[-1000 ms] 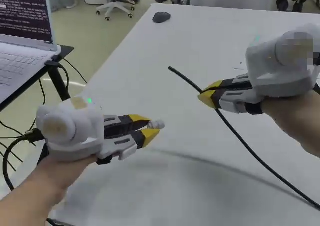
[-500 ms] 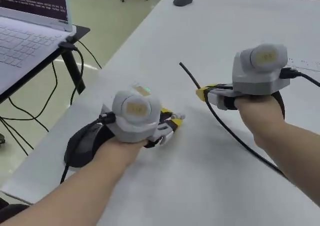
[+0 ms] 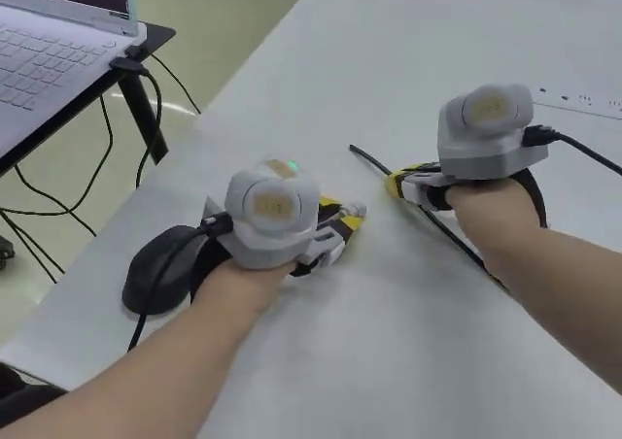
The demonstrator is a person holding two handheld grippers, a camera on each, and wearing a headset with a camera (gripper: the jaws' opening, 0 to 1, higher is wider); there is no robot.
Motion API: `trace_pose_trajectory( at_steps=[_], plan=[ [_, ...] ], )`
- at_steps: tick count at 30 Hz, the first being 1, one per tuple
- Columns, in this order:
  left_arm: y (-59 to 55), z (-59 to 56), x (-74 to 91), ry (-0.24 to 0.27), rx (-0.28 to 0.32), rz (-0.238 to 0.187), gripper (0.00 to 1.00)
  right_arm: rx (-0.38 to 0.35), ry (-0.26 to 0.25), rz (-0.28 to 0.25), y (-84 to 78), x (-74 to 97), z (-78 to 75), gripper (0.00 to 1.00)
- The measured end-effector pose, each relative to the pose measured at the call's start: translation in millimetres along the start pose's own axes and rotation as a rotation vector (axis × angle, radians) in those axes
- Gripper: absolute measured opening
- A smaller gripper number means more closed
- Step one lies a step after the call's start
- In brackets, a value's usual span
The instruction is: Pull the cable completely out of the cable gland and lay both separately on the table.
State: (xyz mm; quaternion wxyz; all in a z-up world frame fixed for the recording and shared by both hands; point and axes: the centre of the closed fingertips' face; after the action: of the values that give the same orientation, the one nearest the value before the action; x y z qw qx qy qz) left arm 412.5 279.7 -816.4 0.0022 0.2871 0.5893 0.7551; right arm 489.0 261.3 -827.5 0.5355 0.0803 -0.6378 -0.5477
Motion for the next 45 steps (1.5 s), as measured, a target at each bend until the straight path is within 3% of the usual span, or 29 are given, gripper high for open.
trace_pose_trajectory(
  at_steps=[3, 5, 6, 8, 11, 12, 14, 15, 16, 18, 19, 21, 22, 23, 25, 28, 30, 32, 35, 38, 41, 45],
  plan=[
    [-0.2, 2.7, -0.6, 0.020, -0.012, 0.003, 0.15, 0.022, -0.025, -0.002, -0.6, 1.5, 0.7, 0.01],
    [-3.1, -0.5, -0.3, 0.017, -0.008, 0.028, 0.17, 0.030, -0.034, -0.002, -1.2, 5.8, 2.5, 0.13],
    [-3.1, -2.3, 0.7, 0.015, -0.042, 0.026, 0.21, 0.041, -0.045, 0.006, -2.8, 9.3, 1.7, 0.18],
    [-3.3, -3.8, 3.0, 0.017, -0.036, 0.026, 0.34, 0.100, -0.075, 0.004, -5.3, 20.3, -3.8, 0.21],
    [-6.3, -3.7, 9.9, 0.017, -0.009, 0.043, 0.53, 0.081, -0.105, -0.005, -11.8, 40.6, -15.6, 0.34],
    [-5.4, -3.8, 11.3, 0.020, -0.003, 0.037, 0.56, 0.074, -0.121, -0.013, -13.5, 48.3, -21.3, 0.39],
    [-4.4, -8.0, 17.3, 0.011, 0.069, 0.040, 0.65, 0.091, -0.170, -0.024, -21.8, 75.1, -42.6, 0.45],
    [-2.1, -8.2, 19.0, 0.014, 0.067, 0.030, 0.76, 0.101, -0.187, -0.023, -25.1, 84.4, -51.0, 0.45],
    [-0.5, -9.7, 20.5, 0.015, 0.072, 0.026, 0.84, 0.127, -0.241, -0.013, -31.9, 101.6, -69.3, 0.44],
    [3.7, -13.3, 22.4, 0.028, 0.059, 0.018, 0.98, 0.074, -0.277, -0.004, -44.7, 123.2, -87.8, 0.51],
    [2.2, -12.7, 26.6, 0.039, 0.003, 0.053, 0.99, 0.027, -0.305, -0.007, -53.1, 140.1, -102.4, 0.56],
    [7.7, -16.9, 29.2, 0.033, -0.007, 0.050, 1.00, -0.078, -0.339, -0.030, -63.8, 172.0, -122.8, 0.66],
    [11.1, -18.7, 30.9, 0.026, -0.001, 0.050, 1.00, -0.100, -0.342, -0.038, -65.2, 178.7, -126.1, 0.71],
    [17.2, -20.0, 35.1, 0.021, 0.009, 0.048, 1.00, -0.171, -0.352, -0.069, -69.9, 203.9, -135.9, 0.77],
    [23.7, -20.3, 38.2, 0.027, 0.018, 0.049, 1.00, -0.214, -0.355, -0.098, -73.7, 228.5, -141.2, 0.89],
    [29.2, -32.5, 45.1, 0.006, 0.044, 0.070, 1.00, -0.242, -0.395, -0.109, -87.5, 282.2, -151.2, 0.94],
    [30.7, -39.1, 47.9, 0.000, 0.033, 0.069, 1.00, -0.288, -0.405, -0.172, -91.2, 309.3, -152.2, 1.00],
    [30.7, -47.1, 50.8, -0.014, 0.041, 0.080, 1.00, -0.299, -0.408, -0.179, -98.6, 323.5, -152.6, 0.99],
    [37.9, -62.1, 55.8, -0.036, 0.112, 0.056, 1.00, -0.330, -0.445, -0.154, -125.9, 355.6, -155.3, 0.99],
    [43.6, -72.9, 60.9, -0.034, 0.095, 0.056, 1.00, -0.379, -0.500, -0.171, -149.3, 384.9, -157.5, 0.99],
    [48.4, -85.2, 64.0, -0.044, 0.077, 0.064, 1.00, -0.435, -0.508, -0.173, -170.0, 401.4, -153.3, 0.99],
    [53.0, -89.3, 66.7, -0.034, 0.057, 0.074, 1.00, -0.476, -0.517, -0.189, -187.4, 418.8, -152.6, 0.99]
  ],
)
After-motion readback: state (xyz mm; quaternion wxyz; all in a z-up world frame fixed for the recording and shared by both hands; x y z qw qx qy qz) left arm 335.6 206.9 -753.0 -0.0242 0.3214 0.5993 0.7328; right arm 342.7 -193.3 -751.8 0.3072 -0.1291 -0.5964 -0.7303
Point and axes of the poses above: the centre of the closed fingertips' face, and the gripper's own axes: x roughly backward along the fingers, z roughly to its left, y roughly out of its top, and after that the axes turned 8 degrees about -x, right-handed
